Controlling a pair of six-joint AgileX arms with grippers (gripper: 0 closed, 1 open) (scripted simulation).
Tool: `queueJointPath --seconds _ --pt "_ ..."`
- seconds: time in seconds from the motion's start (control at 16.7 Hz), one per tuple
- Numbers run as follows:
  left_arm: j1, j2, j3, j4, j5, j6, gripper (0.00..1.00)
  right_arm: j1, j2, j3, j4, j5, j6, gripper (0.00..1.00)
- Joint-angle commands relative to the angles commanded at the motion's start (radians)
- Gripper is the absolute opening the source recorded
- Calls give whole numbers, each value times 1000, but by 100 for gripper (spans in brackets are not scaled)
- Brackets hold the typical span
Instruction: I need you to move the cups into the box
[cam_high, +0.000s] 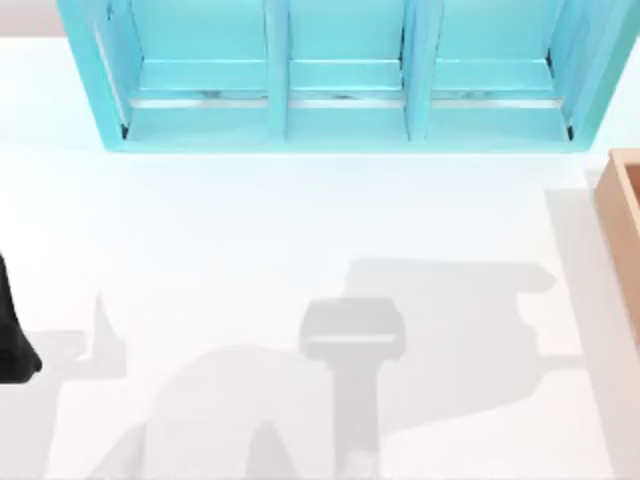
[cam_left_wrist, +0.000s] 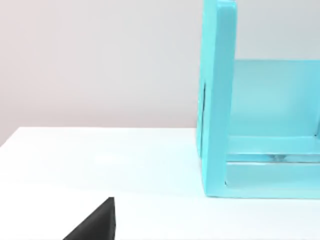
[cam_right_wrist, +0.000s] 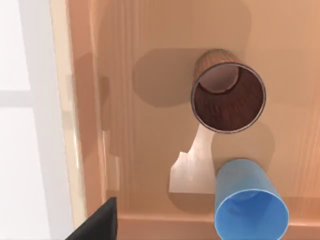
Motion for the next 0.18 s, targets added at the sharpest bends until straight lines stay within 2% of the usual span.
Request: queueJointPath --seconds 0.18 --pt "0 0 0 0 0 0 100 -1 3 30 -29 -1 2 100"
